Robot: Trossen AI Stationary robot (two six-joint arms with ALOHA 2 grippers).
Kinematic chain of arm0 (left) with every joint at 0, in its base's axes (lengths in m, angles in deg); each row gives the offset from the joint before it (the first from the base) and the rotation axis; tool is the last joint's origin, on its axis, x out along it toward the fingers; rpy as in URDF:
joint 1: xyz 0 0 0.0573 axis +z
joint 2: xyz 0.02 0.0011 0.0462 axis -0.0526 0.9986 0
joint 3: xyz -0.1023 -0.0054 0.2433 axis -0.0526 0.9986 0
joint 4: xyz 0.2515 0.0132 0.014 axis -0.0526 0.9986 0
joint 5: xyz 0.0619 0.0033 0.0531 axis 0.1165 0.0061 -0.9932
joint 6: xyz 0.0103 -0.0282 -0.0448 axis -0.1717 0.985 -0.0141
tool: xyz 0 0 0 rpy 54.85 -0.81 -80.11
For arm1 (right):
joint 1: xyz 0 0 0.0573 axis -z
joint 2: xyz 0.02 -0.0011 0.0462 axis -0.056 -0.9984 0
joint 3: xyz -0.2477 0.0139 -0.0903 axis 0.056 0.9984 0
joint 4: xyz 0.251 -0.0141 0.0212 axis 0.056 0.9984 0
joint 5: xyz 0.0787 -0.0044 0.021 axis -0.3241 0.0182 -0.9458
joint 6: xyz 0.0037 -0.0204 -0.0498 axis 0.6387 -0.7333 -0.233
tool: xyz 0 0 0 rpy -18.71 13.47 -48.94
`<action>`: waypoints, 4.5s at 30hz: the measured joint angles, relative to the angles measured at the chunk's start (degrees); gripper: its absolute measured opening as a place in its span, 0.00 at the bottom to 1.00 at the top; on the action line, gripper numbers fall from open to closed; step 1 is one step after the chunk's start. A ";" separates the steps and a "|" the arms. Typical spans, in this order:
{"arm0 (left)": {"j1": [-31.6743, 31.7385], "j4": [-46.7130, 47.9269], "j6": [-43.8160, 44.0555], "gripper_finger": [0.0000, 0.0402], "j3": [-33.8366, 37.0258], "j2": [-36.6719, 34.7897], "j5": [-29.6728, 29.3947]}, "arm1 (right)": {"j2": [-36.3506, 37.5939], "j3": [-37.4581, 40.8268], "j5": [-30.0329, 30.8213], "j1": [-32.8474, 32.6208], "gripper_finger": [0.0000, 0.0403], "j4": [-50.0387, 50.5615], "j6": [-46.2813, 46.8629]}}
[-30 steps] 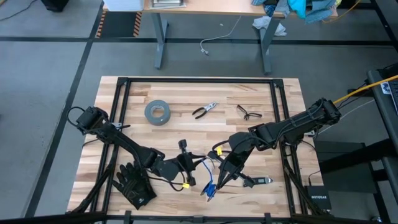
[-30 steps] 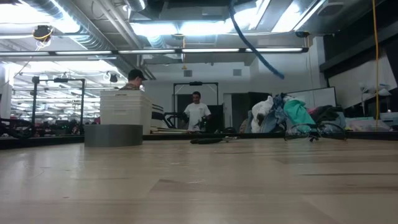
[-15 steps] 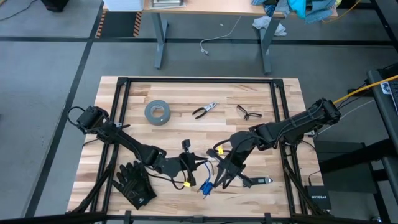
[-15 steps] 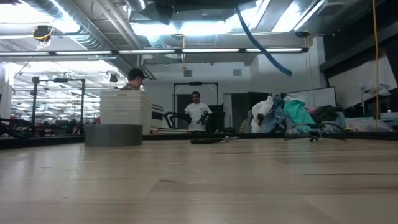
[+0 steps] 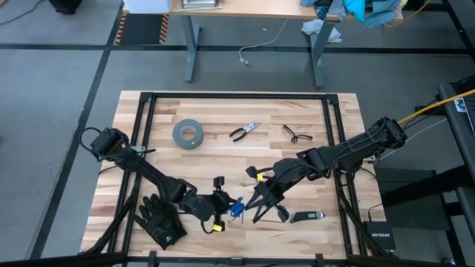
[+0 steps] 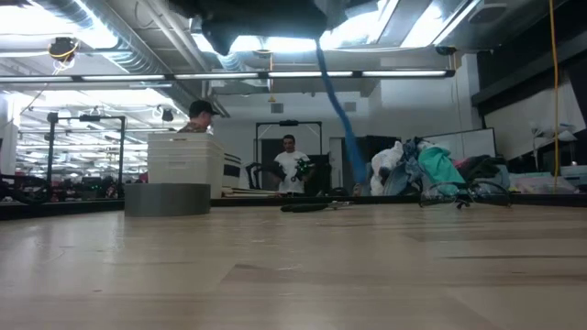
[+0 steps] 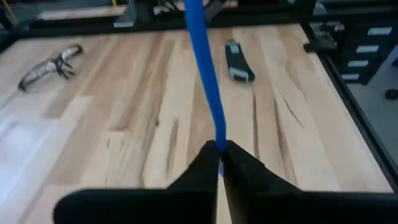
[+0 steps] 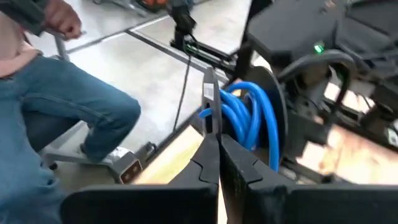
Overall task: Coil cords
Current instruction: Coil the blue wire cable onto the black spool
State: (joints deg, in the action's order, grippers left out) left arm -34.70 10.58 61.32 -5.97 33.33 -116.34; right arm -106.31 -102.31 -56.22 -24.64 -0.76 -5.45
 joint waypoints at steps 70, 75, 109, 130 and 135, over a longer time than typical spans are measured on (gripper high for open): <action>-3.95 11.68 -37.48 0.00 0.00 -16.54 -6.85 | -5.35 0.02 -3.98 0.11 0.00 7.01 5.96; -3.93 8.02 -41.70 0.00 0.00 -16.10 -5.30 | -5.65 0.03 -6.73 0.09 0.00 4.34 5.38; 1.90 -1.78 -45.98 0.00 0.00 -8.04 16.76 | -9.86 0.04 -18.64 1.57 0.00 -5.77 -1.46; 3.15 -2.14 -45.57 0.00 -0.02 -4.39 20.99 | -9.86 0.09 -23.33 1.57 0.00 -2.83 -3.14; 3.35 -1.88 -43.47 0.00 -0.02 -4.35 24.18 | -9.86 0.09 -24.21 1.57 0.00 -1.44 -3.24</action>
State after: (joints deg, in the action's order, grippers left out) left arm -31.35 8.70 17.85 -5.99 28.99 -92.15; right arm -116.17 -102.23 -80.42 -23.07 -2.20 -8.70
